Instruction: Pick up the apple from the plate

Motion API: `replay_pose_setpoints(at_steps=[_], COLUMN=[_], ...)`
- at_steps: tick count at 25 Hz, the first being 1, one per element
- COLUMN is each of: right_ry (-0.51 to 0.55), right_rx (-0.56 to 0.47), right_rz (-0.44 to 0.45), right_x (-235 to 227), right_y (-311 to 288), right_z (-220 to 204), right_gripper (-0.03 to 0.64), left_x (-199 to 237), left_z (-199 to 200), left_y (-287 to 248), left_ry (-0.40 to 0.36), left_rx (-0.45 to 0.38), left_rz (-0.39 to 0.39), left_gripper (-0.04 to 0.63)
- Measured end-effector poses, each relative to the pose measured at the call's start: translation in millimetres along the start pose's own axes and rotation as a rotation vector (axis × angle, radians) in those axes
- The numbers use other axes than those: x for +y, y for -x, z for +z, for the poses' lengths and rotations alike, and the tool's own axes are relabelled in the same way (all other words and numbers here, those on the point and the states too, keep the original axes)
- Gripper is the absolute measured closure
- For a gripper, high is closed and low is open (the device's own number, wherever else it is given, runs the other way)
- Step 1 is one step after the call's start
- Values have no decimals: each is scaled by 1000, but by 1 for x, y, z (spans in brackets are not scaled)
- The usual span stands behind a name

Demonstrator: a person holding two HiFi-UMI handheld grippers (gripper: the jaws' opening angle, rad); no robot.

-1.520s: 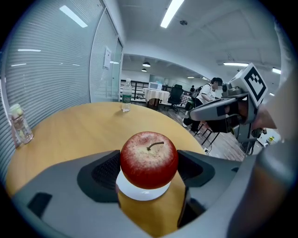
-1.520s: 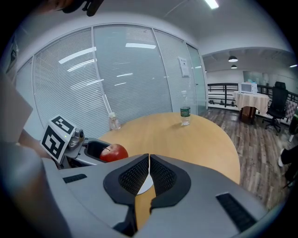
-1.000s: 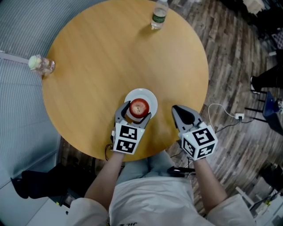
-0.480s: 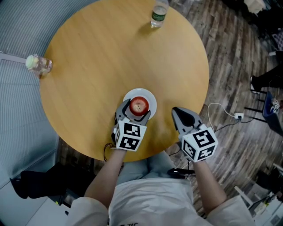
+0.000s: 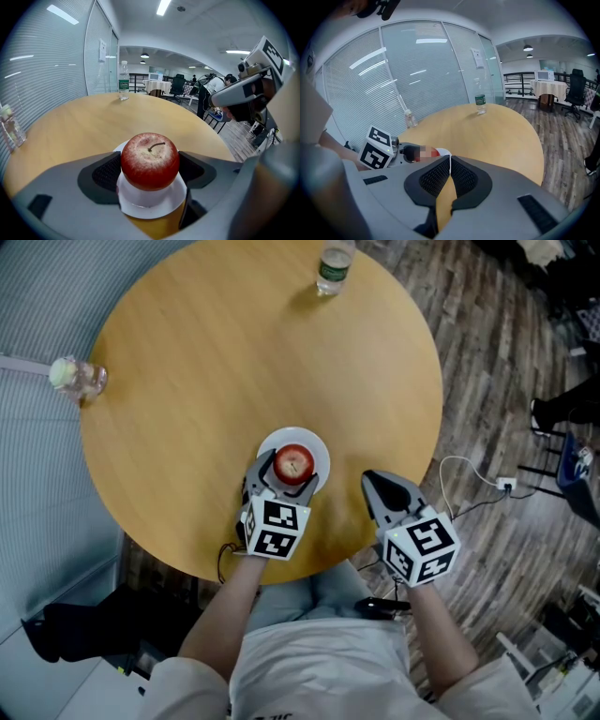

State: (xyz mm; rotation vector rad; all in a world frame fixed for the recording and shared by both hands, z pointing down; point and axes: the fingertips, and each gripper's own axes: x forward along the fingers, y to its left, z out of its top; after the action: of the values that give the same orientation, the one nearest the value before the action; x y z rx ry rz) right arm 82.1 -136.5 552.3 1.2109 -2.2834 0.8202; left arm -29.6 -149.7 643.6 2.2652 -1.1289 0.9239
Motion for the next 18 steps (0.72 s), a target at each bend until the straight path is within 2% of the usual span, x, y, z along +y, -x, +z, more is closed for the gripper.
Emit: replay_pose_setpoints(at_steps=[7,10,18], right_ry=[2,1,-2], right_rx=[-3,-2,-1], right_rz=[6,7,6], right_x=[1,1,2], right_y=[-1,-1,0], right_z=[4,4,2], right_gripper=[584,584,584], left_x=[1,1,1], left_z=[2,-1,-1], left_y=[2,1,2], left_ry=[4,10,3], left_rx=[-31,-20,-24], left_rz=[8,1,-23], left_gripper=[211,210,165])
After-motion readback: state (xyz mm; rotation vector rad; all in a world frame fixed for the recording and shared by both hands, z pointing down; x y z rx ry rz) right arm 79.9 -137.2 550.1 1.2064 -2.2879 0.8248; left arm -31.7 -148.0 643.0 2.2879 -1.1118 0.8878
